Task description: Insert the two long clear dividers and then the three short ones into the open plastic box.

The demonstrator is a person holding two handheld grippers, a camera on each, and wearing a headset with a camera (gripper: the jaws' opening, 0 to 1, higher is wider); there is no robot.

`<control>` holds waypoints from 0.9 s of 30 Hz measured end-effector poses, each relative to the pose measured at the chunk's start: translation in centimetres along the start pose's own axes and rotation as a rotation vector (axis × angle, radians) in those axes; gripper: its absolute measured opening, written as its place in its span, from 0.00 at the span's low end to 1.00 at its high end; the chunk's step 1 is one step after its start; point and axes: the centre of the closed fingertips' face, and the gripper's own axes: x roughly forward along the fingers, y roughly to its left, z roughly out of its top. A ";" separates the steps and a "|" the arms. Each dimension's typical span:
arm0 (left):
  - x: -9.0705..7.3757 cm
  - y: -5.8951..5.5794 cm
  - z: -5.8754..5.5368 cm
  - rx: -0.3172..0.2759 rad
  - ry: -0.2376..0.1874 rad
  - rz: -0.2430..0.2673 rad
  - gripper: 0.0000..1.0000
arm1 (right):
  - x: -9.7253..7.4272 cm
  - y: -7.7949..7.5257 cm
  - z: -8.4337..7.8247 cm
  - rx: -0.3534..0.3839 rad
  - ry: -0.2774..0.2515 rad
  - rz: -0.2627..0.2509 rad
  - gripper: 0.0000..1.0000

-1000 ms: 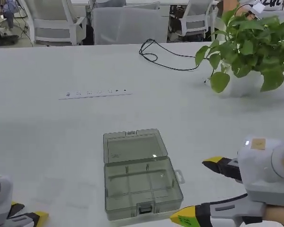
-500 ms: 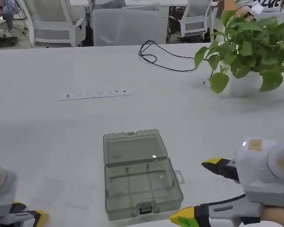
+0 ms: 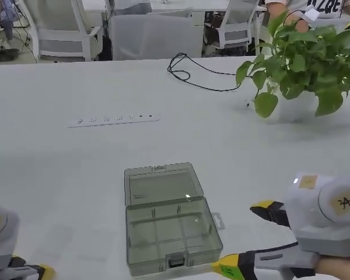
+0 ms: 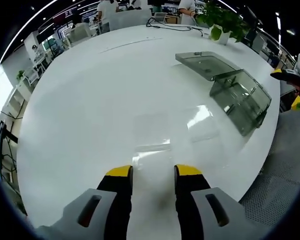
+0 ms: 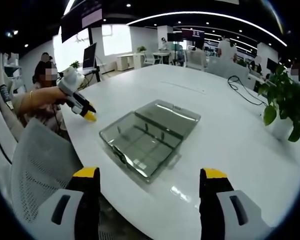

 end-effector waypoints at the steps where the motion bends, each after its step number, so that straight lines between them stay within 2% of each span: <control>1: -0.1 -0.1 0.0 -0.006 -0.003 0.000 0.31 | 0.0 0.0 0.0 0.004 0.001 -0.002 0.82; 7: -0.4 0.2 -0.4 -0.024 -0.013 0.012 0.31 | 0.2 0.1 0.2 0.025 -0.006 -0.001 0.80; 11: -0.7 0.2 -0.3 -0.062 -0.042 0.014 0.31 | 0.4 0.4 1.2 0.072 -0.049 0.011 0.78; 14: -1.0 0.2 -0.2 -0.062 -0.055 0.026 0.31 | 0.7 0.8 2.4 0.108 -0.091 0.022 0.75; 19: -2.0 -0.2 0.9 -0.087 -0.139 0.037 0.31 | 1.3 1.9 4.5 0.217 -0.177 0.056 0.68; 20: -2.1 -0.4 1.1 -0.086 -0.155 0.034 0.31 | 1.4 2.1 4.7 0.222 -0.181 0.061 0.67; 21: -2.3 -0.7 1.7 -0.051 -0.195 0.034 0.31 | 1.6 2.3 5.0 0.236 -0.191 0.064 0.65; 24: -2.9 -1.7 1.9 -0.044 -0.222 0.031 0.31 | 2.1 2.8 5.5 0.254 -0.204 0.068 0.61; 27: -3.3 -2.5 2.5 -0.045 -0.274 0.025 0.31 | 2.6 3.6 6.5 0.301 -0.237 0.084 0.56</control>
